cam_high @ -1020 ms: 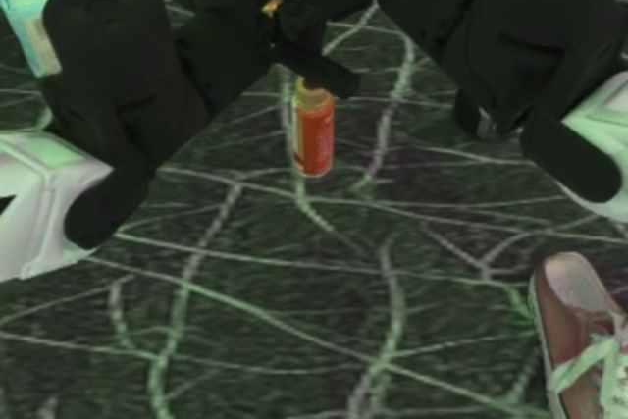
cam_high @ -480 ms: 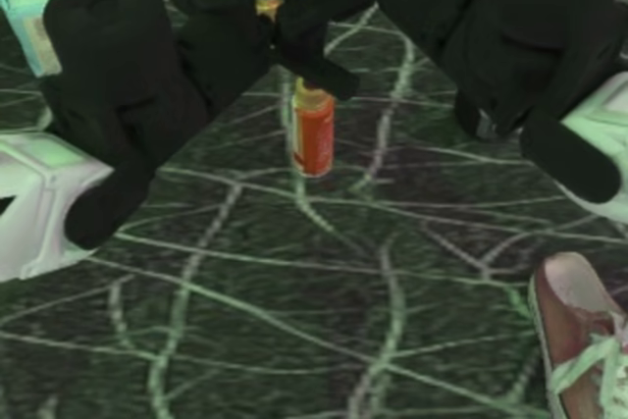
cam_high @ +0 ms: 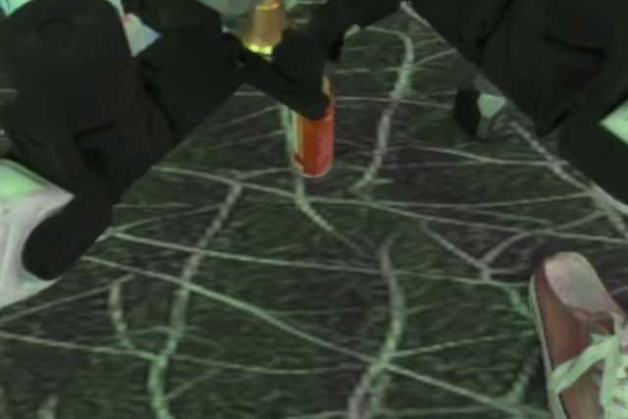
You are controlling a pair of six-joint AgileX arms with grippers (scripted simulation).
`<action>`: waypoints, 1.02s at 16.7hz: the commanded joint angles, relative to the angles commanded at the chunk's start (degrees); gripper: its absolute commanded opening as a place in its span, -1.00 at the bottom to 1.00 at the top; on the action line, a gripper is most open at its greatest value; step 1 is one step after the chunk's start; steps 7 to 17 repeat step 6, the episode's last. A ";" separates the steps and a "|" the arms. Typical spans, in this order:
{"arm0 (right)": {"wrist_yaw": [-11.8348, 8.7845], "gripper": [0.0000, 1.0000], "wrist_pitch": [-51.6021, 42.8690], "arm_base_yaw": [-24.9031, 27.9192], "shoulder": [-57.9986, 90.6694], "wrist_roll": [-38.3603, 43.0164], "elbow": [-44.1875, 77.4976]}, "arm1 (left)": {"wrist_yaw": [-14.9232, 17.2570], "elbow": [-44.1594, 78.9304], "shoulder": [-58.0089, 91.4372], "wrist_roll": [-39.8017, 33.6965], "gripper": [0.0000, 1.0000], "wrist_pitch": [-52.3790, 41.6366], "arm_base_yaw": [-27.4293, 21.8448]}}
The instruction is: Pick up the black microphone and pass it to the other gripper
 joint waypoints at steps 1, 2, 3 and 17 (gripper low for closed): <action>-0.90 -1.00 -0.04 -0.83 -0.94 0.05 -0.85 | 0.21 -1.81 -2.42 -0.03 1.00 -0.53 0.44; -1.79 -1.00 -0.08 -1.65 -1.87 0.10 -1.70 | 0.46 -3.64 -4.84 -0.05 1.00 -1.06 0.85; -2.61 -1.00 -0.12 -2.41 -2.72 0.14 -2.47 | 0.71 -5.32 -7.05 -0.07 1.00 -1.53 1.20; -4.09 -1.00 -0.20 -3.78 -4.26 0.23 -3.88 | 1.18 -8.22 -10.52 -0.05 1.00 -2.20 1.80</action>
